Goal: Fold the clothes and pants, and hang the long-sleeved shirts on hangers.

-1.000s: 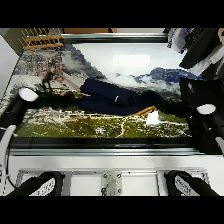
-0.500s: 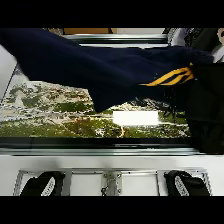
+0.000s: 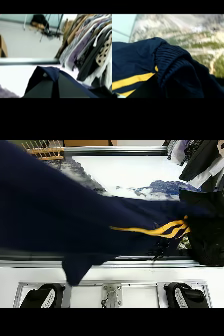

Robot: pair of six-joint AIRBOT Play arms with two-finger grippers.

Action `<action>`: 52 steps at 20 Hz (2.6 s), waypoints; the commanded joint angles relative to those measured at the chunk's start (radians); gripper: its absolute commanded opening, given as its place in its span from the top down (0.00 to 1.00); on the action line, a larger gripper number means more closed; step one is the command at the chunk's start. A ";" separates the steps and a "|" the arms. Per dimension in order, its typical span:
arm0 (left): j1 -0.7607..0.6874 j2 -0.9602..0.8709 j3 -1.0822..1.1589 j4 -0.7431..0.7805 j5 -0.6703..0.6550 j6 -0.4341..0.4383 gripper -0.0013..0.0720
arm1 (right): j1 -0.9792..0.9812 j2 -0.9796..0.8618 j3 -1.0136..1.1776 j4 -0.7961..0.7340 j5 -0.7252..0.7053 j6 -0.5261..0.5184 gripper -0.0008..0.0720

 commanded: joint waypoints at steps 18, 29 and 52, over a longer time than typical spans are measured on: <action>-0.121 -0.829 -0.052 0.054 -0.169 0.003 0.97 | 0.001 -0.579 -0.204 -0.283 -0.346 -0.228 0.95; -0.288 -0.446 -1.013 0.045 0.149 0.036 0.97 | 0.055 -0.550 -0.386 -0.505 -0.256 -0.239 0.95; -0.245 -0.223 -0.890 0.047 0.105 0.018 0.08 | -0.182 -0.503 -0.233 -0.365 -0.101 -0.398 0.01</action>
